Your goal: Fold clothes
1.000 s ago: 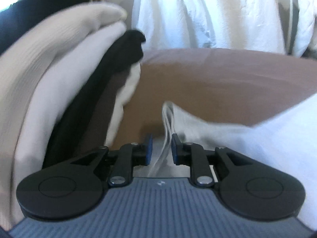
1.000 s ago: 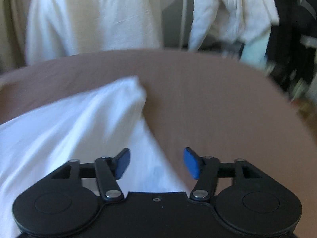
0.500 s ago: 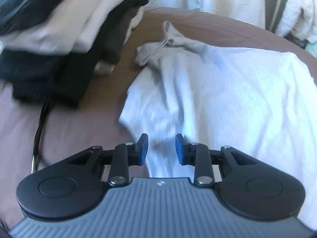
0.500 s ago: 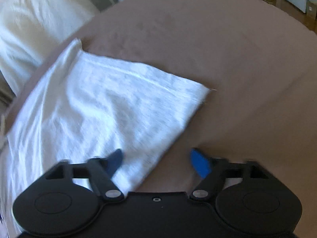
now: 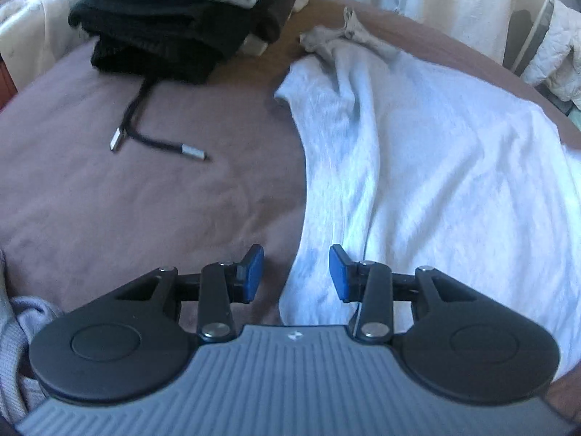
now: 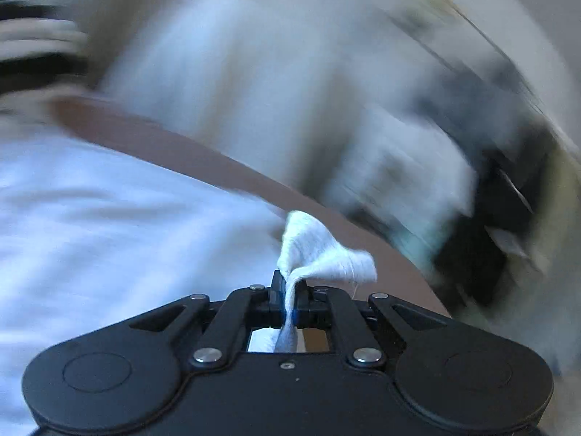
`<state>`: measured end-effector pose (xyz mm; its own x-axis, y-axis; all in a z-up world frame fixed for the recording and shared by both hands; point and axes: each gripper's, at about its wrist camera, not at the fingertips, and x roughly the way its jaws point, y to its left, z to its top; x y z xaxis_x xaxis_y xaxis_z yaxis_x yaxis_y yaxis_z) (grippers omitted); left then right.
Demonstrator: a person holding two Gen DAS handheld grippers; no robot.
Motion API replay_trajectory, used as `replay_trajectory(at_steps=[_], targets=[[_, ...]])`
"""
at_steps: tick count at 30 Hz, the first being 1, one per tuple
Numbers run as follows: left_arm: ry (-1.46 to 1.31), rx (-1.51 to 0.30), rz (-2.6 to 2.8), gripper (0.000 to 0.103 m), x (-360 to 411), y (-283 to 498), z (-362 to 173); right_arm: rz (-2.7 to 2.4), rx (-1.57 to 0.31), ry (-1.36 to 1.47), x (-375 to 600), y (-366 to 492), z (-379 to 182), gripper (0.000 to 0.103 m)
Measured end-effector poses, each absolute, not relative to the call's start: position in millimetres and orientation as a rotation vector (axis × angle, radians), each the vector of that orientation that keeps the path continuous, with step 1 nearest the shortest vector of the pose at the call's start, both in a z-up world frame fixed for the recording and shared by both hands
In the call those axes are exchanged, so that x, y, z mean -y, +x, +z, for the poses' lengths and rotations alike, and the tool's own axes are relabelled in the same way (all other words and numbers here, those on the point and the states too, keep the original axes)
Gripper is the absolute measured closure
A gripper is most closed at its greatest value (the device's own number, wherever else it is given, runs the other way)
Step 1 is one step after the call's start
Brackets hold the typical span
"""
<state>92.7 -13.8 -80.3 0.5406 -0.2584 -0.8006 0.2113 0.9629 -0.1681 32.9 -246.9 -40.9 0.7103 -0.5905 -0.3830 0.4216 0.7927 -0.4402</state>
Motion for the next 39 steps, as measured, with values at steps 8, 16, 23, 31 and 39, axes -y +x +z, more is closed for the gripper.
replay_trajectory(at_steps=[8, 16, 23, 31, 39], targets=[[-0.038, -0.926, -0.253, 0.064, 6.7, 89.3, -82.9, -0.3, -0.663, -0.282, 196.9, 47.5, -55.9, 0.099], [0.019, -0.915, -0.239, 0.065, 9.8, 71.1, -80.7, -0.823, -0.6, 0.022, 348.2, -63.3, -17.7, 0.1], [-0.039, -0.934, -0.242, 0.064, -1.3, 49.5, -73.6, -0.929, -0.623, 0.317, 393.0, -99.6, -85.7, 0.1], [-0.157, -1.02, -0.239, 0.059, -30.2, 11.9, -87.2, -0.954, -0.576, 0.264, 391.0, -117.5, -64.4, 0.099], [-0.194, -1.02, -0.266, 0.056, -37.2, 11.4, -81.0, -1.187, -0.745, 0.33, 408.2, -136.1, -80.1, 0.073]])
